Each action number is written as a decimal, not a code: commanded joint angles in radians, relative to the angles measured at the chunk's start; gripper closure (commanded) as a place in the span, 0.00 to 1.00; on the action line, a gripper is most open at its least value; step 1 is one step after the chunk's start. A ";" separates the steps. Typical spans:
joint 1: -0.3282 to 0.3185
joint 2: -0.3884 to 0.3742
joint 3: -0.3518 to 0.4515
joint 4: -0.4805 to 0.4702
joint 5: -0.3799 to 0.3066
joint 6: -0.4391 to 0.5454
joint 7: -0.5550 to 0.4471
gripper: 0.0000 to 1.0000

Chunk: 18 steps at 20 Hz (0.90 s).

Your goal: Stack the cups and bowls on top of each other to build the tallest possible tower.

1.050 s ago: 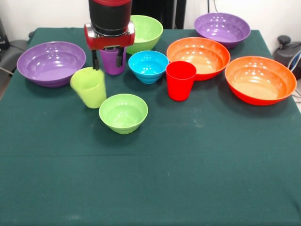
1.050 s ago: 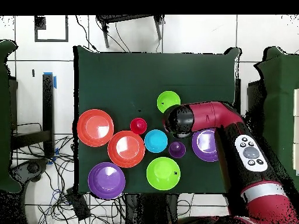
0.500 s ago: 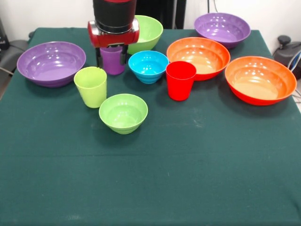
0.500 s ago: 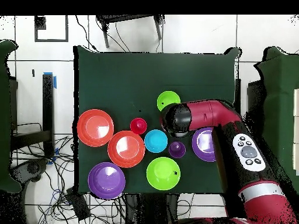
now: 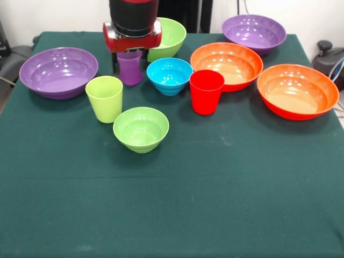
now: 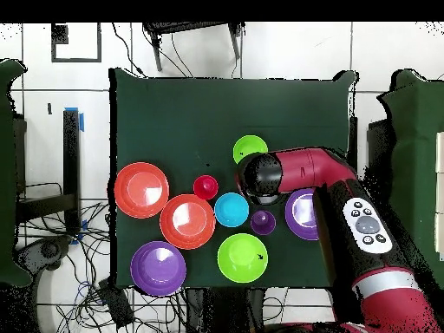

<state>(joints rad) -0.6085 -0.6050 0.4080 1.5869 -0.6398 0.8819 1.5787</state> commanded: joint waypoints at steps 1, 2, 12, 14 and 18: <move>0.011 0.048 0.027 -0.030 -0.029 0.033 -0.123 0.00; 0.010 0.051 0.028 -0.032 -0.031 0.030 -0.126 0.00; -0.010 0.070 0.043 -0.064 -0.042 0.025 -0.170 0.00; -0.011 0.073 0.045 -0.068 -0.045 0.019 -0.173 0.00; -0.016 0.077 0.049 -0.071 -0.057 -0.002 -0.180 0.00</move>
<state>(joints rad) -0.6202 -0.5897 0.4080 1.5687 -0.6443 0.8819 1.5787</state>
